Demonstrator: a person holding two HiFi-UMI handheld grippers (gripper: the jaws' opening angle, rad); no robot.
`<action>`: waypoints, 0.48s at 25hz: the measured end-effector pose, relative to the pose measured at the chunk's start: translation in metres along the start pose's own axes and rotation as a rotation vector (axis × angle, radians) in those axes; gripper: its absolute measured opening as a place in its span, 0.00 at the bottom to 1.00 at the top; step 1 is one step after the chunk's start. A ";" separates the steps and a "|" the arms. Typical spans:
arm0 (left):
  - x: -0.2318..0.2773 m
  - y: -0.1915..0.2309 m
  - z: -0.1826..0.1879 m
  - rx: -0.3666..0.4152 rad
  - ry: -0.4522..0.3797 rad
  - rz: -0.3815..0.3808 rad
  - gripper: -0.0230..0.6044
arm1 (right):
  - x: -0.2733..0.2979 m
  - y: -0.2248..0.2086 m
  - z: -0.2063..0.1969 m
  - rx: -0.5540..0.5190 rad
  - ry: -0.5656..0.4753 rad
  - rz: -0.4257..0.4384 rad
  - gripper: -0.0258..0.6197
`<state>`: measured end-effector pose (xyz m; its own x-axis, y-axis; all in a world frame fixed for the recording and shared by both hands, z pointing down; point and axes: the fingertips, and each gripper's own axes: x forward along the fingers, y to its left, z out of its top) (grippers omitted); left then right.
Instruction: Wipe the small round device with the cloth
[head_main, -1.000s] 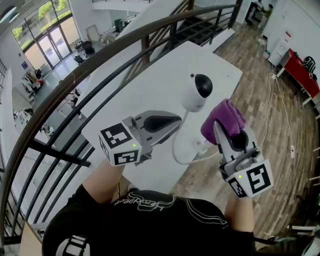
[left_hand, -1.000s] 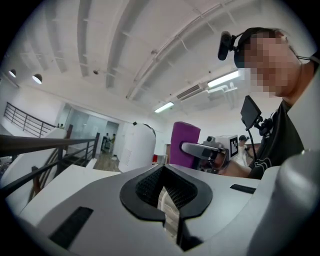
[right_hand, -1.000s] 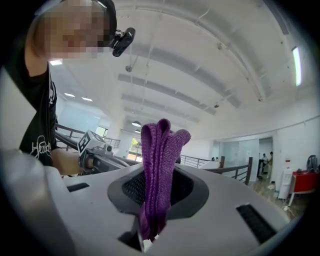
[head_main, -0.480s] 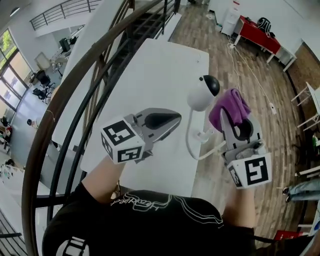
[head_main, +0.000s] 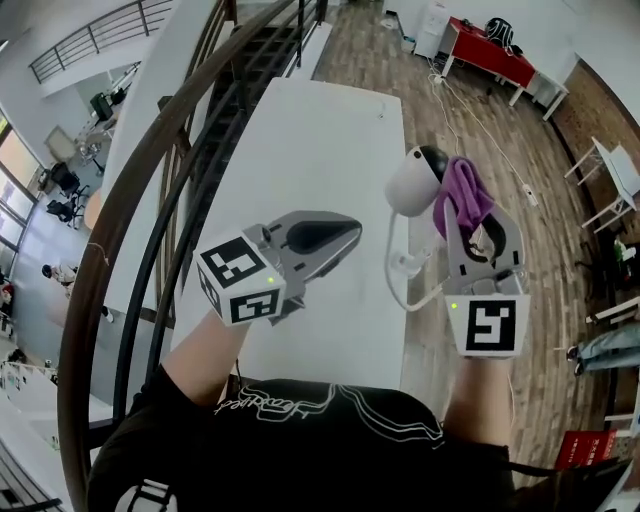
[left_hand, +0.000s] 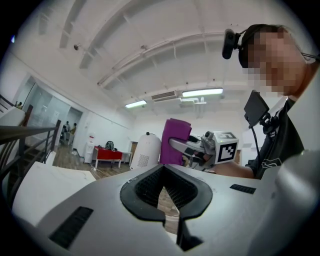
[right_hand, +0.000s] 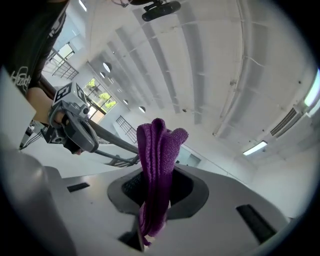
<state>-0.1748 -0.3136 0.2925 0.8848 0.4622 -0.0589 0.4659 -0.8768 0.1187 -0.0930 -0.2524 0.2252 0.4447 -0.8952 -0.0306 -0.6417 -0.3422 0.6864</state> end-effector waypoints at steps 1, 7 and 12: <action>-0.002 0.001 0.000 -0.002 -0.001 -0.003 0.05 | 0.002 0.001 -0.001 -0.022 0.027 -0.012 0.13; -0.015 0.000 0.001 -0.014 -0.027 -0.009 0.05 | 0.006 0.012 -0.001 -0.147 0.141 -0.081 0.13; -0.026 -0.001 -0.004 -0.029 -0.039 0.016 0.05 | 0.012 0.028 -0.002 -0.177 0.172 -0.083 0.13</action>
<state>-0.1978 -0.3243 0.2977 0.8918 0.4424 -0.0952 0.4521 -0.8794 0.1488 -0.1045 -0.2722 0.2458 0.6009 -0.7991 0.0219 -0.4861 -0.3436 0.8035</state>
